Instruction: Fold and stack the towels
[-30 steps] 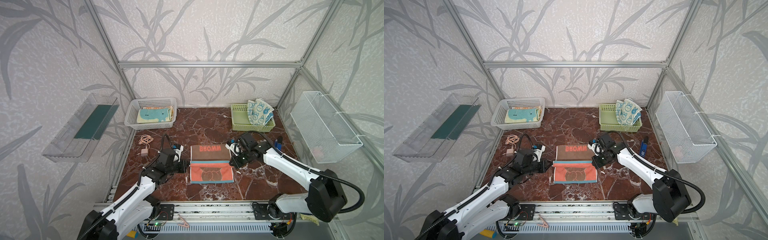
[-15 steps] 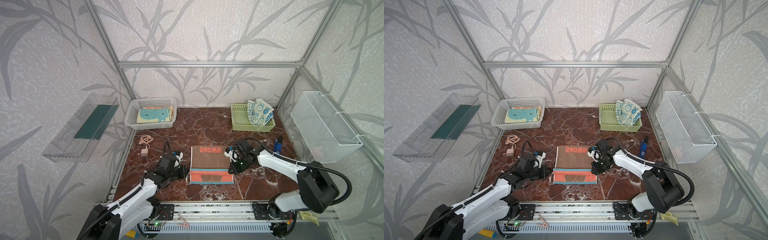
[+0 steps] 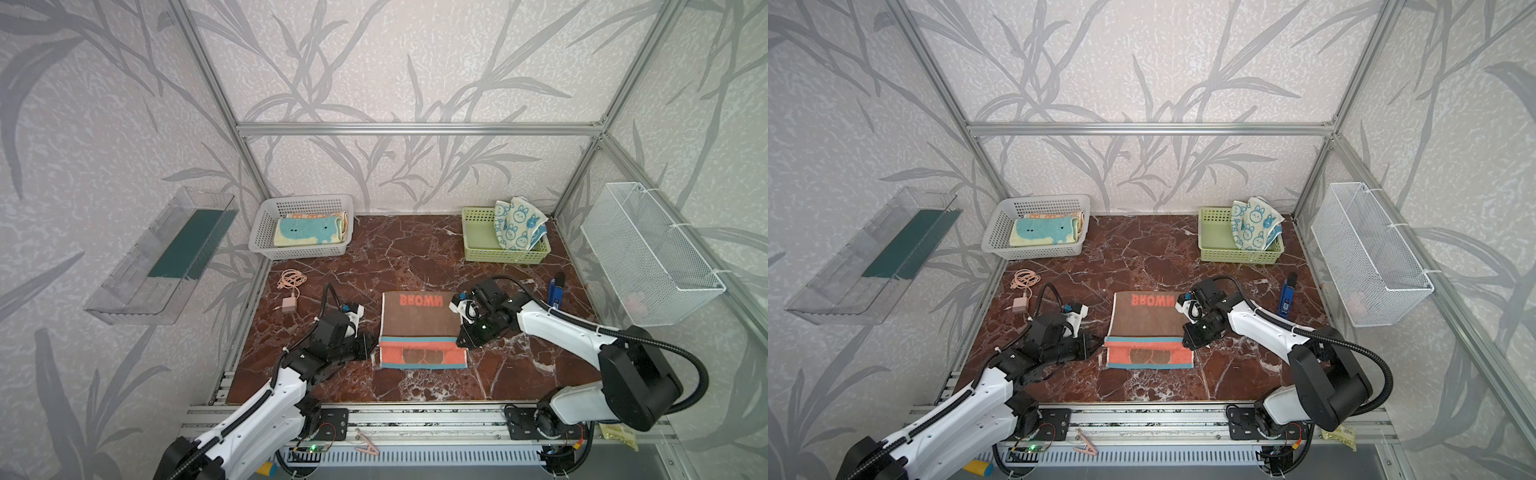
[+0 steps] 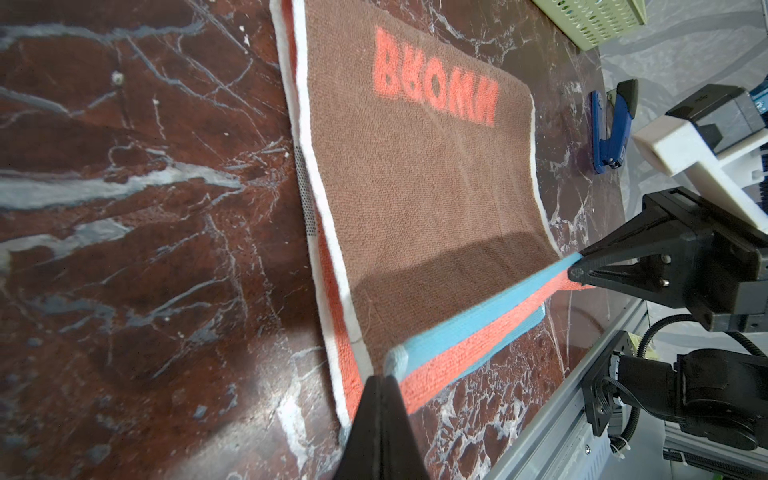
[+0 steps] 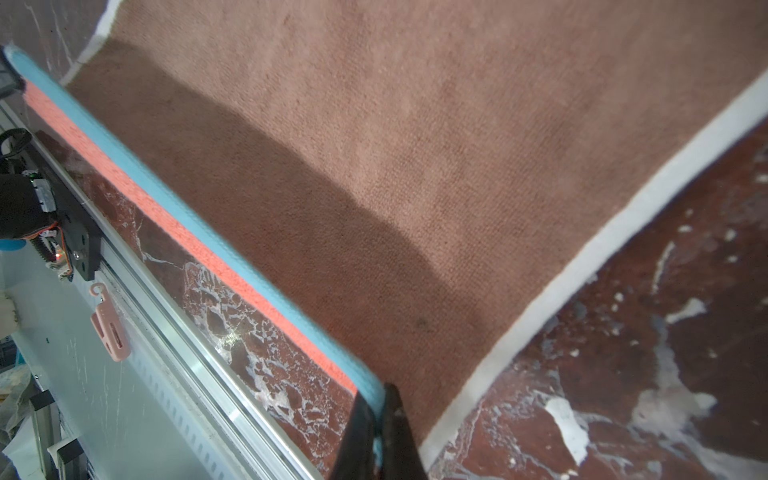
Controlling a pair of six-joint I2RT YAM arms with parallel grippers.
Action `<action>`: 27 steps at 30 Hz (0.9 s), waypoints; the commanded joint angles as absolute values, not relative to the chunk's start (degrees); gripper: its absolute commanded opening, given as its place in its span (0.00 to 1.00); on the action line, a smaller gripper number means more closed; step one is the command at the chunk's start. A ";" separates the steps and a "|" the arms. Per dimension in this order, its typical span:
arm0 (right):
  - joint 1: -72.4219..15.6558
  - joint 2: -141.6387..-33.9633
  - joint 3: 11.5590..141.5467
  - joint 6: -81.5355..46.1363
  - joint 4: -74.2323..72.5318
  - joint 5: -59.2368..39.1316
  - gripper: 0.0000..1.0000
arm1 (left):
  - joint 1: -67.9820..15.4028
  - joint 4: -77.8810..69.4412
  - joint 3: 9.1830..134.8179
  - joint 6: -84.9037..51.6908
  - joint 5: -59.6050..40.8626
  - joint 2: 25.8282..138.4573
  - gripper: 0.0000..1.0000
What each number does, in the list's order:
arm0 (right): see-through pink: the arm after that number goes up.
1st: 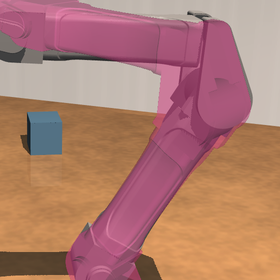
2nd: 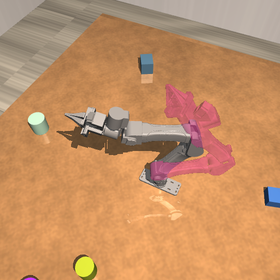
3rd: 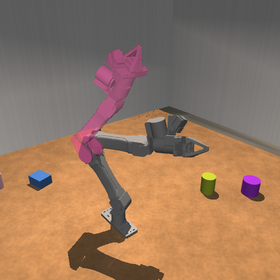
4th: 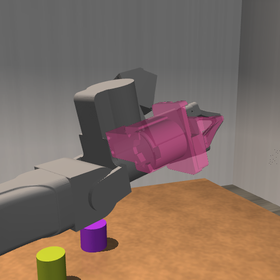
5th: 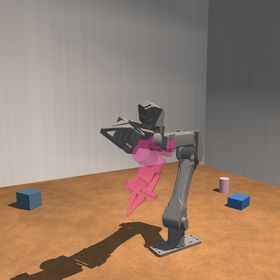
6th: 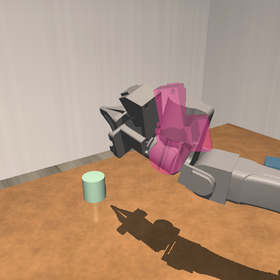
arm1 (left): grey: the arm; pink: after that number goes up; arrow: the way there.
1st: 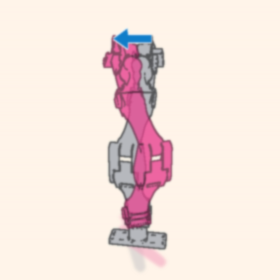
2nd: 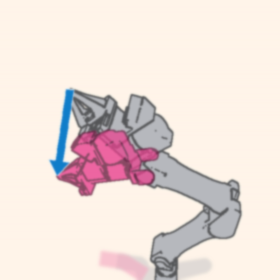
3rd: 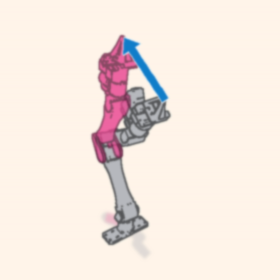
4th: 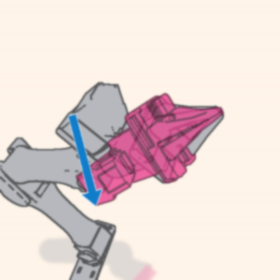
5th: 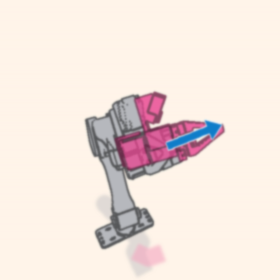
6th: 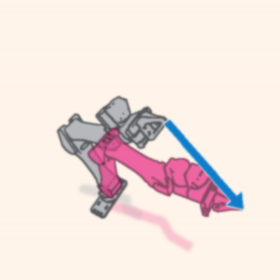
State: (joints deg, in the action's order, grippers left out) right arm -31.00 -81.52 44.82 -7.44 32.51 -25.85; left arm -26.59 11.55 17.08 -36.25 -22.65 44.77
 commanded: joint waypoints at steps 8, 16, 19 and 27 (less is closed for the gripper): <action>-30.51 -84.23 42.24 -9.56 35.02 -22.81 0.02 | -27.96 13.91 13.29 -41.36 -17.42 44.45 0.00; -30.51 -83.33 43.82 -9.22 37.35 -23.37 0.40 | -28.33 17.70 13.93 -42.85 -16.04 44.98 0.28; -30.50 -79.02 45.68 -8.63 40.41 -23.04 0.46 | -28.37 22.69 16.62 -41.80 -12.98 41.35 0.39; -30.46 -78.39 47.85 -9.39 39.01 -21.06 0.47 | -28.35 18.34 22.90 -38.77 -9.87 46.11 0.34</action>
State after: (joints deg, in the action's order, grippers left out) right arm -30.48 -76.79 47.20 -9.21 38.72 -21.96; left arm -28.29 20.27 19.99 -40.64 -11.84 41.78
